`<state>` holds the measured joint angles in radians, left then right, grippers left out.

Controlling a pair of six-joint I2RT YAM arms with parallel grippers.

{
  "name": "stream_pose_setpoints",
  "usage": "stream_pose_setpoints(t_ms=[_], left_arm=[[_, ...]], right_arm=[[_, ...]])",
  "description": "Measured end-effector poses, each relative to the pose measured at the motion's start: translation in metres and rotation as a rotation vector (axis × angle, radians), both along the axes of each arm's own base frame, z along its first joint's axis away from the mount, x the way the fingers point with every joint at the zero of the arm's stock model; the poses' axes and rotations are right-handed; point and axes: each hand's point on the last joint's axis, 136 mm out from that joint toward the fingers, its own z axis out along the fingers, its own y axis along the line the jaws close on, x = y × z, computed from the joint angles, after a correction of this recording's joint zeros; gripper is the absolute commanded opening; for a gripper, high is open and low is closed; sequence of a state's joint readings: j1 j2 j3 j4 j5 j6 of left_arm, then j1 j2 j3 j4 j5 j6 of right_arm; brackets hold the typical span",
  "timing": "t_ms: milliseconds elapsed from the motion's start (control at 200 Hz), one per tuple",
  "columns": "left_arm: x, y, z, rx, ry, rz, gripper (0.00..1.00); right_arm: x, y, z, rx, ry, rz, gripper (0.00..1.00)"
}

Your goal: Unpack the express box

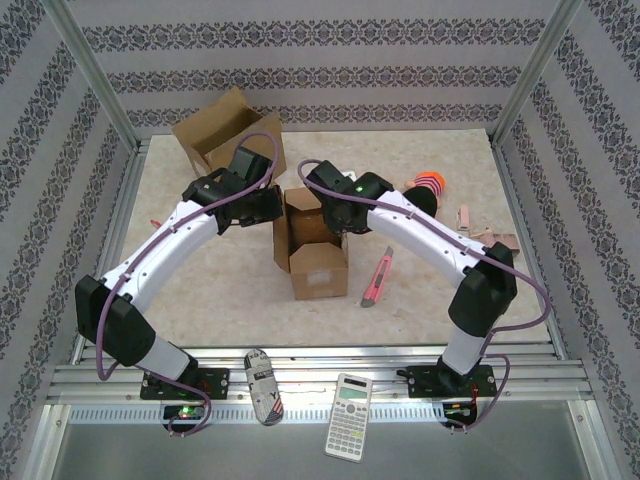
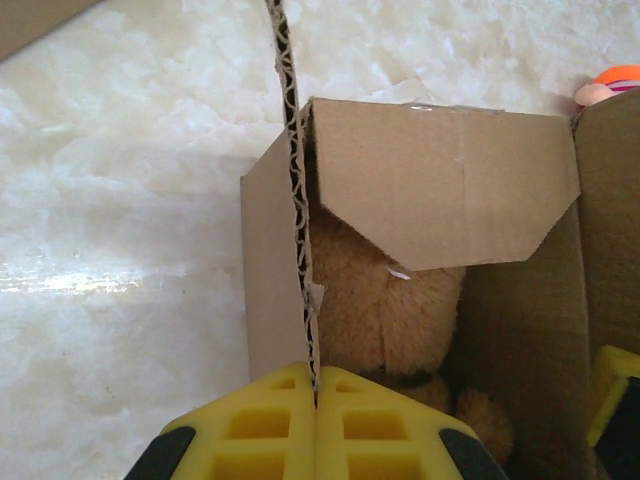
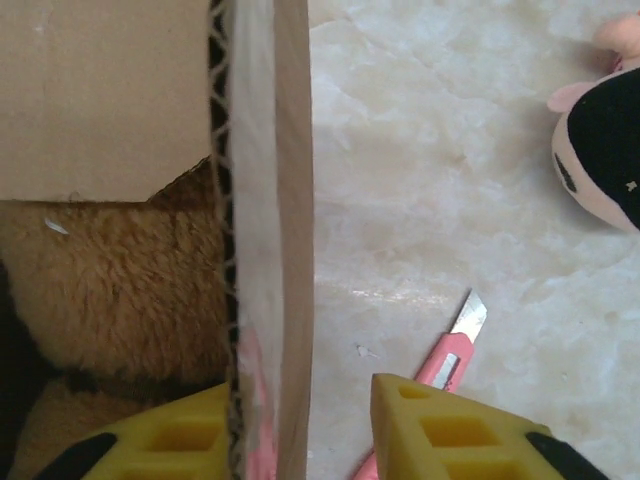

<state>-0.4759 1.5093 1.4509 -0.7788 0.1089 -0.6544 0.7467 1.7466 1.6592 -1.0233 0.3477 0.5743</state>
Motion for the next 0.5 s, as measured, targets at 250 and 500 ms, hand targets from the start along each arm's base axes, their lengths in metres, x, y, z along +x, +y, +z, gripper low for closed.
stream_pose_setpoints(t_ms=[250,500], left_arm=[[-0.010,-0.007,0.018,-0.042,-0.034,-0.075,0.22],[-0.014,-0.011,0.059,-0.050,-0.156,-0.172,0.60]], right_arm=[[0.001,-0.004,0.004,0.137,0.016,0.013,0.00],[-0.001,0.009,0.013,0.327,0.024,0.130,0.00]])
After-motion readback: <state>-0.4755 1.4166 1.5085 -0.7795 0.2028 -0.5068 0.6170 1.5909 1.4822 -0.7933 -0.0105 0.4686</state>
